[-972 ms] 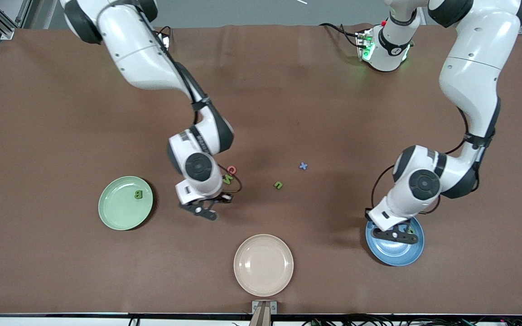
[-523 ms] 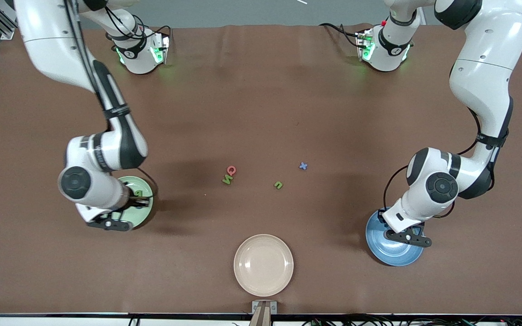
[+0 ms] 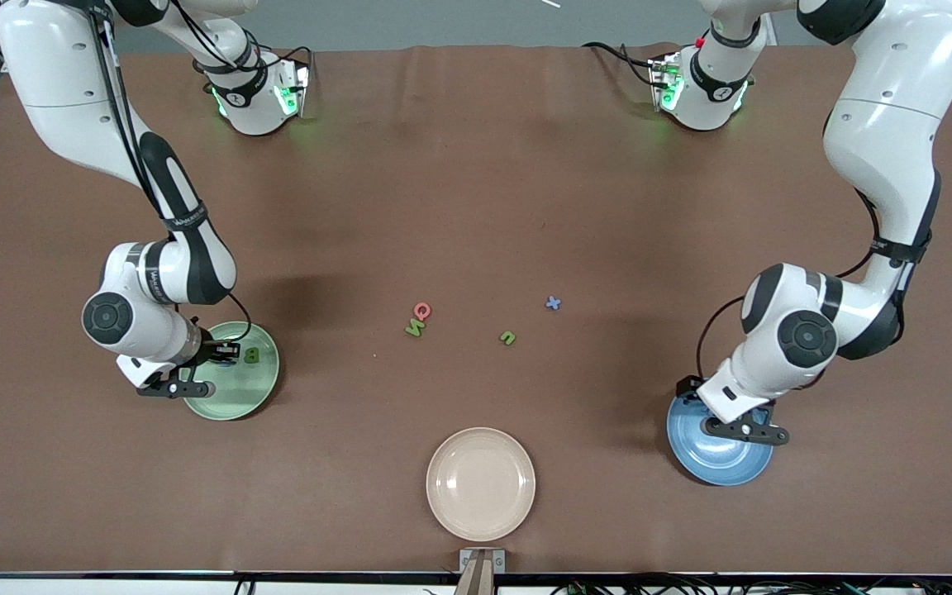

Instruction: Sort upper and lower case letters into plates

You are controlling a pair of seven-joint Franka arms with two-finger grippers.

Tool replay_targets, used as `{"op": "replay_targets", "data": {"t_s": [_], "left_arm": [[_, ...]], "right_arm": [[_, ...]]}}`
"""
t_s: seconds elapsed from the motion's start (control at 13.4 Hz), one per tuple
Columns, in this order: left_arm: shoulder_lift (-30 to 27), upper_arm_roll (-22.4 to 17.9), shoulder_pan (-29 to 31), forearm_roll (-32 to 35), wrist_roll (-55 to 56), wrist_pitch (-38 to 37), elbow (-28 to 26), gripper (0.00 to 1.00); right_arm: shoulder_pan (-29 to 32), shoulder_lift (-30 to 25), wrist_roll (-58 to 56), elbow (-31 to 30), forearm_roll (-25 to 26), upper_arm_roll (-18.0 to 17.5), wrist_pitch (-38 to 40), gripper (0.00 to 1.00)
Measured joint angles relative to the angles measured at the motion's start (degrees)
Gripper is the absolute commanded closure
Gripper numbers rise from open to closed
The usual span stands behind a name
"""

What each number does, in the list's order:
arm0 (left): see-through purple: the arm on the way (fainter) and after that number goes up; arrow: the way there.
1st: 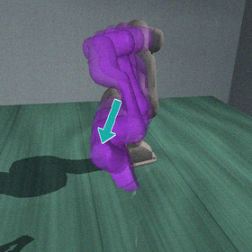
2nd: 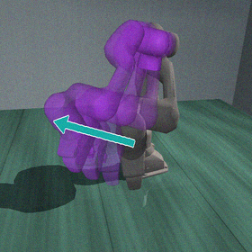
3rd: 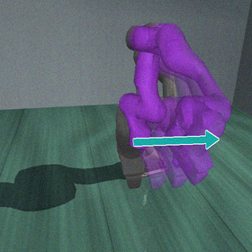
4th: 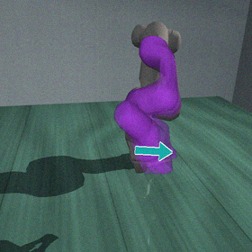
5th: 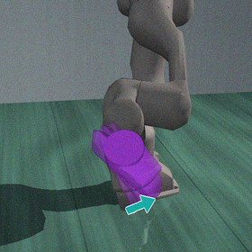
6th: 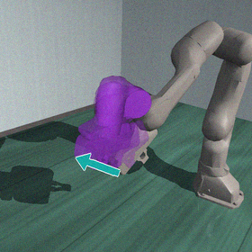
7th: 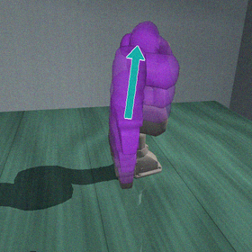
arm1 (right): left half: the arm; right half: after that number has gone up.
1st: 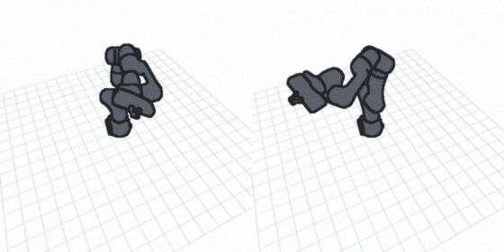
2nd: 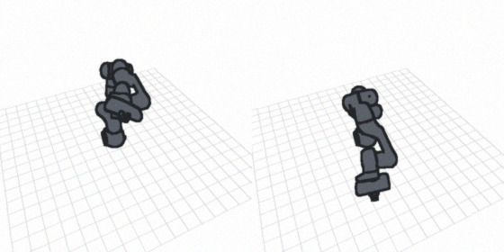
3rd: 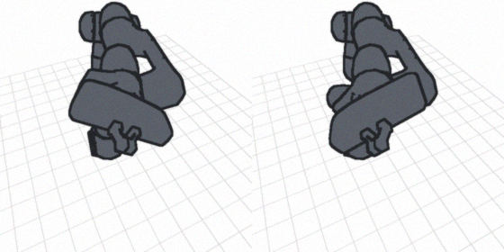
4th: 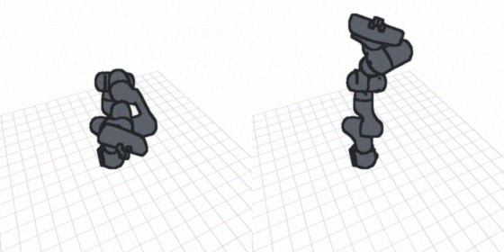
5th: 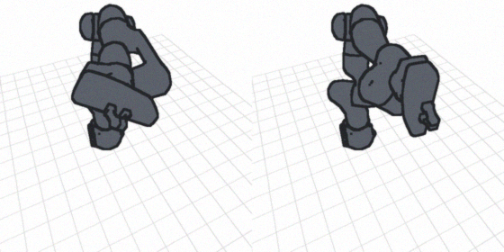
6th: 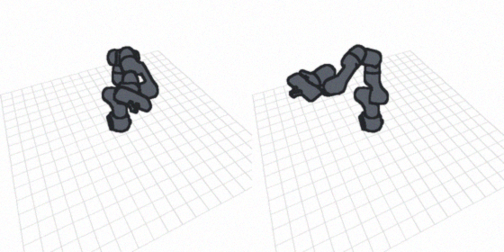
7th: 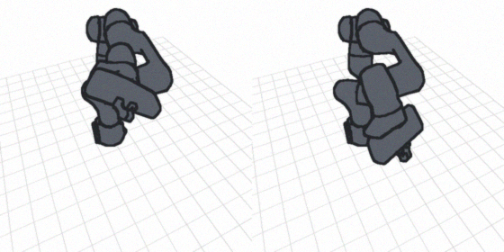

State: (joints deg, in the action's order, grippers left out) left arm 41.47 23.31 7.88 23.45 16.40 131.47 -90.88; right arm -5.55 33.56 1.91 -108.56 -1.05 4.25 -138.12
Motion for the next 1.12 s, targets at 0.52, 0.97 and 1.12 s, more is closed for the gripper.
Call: {"op": "replay_targets", "data": {"t_s": [0.52, 0.97, 1.12], "left_arm": [[-6.63, 6.87, -4.68, 0.06, 24.81, -0.65, -11.92, 0.01], [-7.56, 7.82, -13.15, 6.46, 60.32, -0.14, -18.17, 0.09], [-6.65, 7.81, -14.38, 9.46, 70.6, 2.06, -19.34, 0.14]], "right_arm": [[-2.74, -3.09, 9.28, 8.23, -0.12, -1.39, 11.67, 0.0], [-20.18, 1.18, 38.1, 9.57, -4.42, -1.93, 3.42, 0.0], [-24.42, 4.19, 45.45, 11.32, -4.42, -1.88, 2.1, 0.0]]}}
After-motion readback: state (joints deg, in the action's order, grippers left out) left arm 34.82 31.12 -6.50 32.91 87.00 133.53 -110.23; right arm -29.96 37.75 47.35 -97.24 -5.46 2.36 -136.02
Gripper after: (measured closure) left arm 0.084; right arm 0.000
